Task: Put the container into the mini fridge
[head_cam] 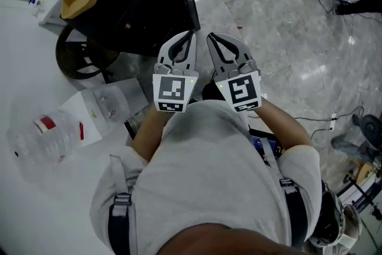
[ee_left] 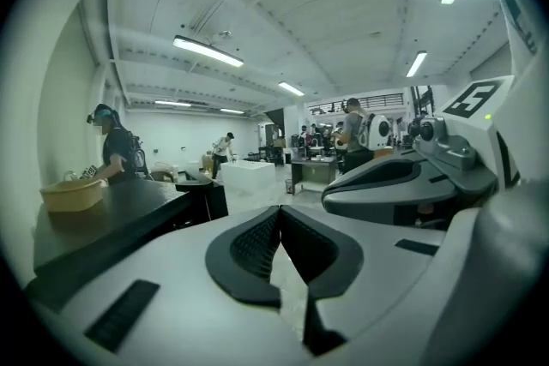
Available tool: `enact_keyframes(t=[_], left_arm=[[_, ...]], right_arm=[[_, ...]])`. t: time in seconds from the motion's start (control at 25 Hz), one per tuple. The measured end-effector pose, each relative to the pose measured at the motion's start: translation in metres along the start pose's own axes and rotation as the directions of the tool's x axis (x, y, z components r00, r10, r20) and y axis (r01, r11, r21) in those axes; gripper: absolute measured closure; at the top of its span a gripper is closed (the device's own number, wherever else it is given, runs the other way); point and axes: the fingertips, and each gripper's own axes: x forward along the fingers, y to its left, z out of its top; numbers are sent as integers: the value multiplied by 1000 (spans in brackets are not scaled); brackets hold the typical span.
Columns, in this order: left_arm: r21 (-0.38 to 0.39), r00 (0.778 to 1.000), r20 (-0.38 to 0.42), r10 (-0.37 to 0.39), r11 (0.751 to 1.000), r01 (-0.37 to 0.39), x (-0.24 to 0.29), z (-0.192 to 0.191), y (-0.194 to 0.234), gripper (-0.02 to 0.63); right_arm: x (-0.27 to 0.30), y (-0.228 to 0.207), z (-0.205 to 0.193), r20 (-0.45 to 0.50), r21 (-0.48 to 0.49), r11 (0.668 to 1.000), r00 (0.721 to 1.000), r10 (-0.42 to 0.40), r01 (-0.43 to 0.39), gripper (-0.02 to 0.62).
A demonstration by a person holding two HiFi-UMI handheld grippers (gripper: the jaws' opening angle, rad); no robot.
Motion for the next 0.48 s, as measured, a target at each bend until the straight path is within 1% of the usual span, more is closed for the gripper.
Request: enact_keyframes(t=[0.08,0.12,0.2,0.28,0.32,0.4,0.48], left_arm=[[3,999,2,32,999,-32,12,8,14,594],[24,999,0,42,999,-42,16,11,19,594],[109,997,-26,77,991,-74,20,14,32,594],[194,989,-64,133,974,-118,20,16,49,594],[221,983,-79,165,965,-144,20,17,60,594],[260,965,-112,237,944,-202,17,16,82,594],[331,945,-147,293,915,-232,12,12,102,594]], right_arm=[[16,-7,5,12,8,998,998,60,-61,555],[24,-9,7,18,8,996,995,94,-94,555],[38,-12,11,33,-1,987,987,160,-160,555],[51,-15,14,44,-2,977,976,212,-213,556],[58,-18,16,50,2,972,971,234,-234,555],[70,-23,22,57,7,962,960,273,-274,555],[82,-18,28,59,0,949,948,313,-314,555]])
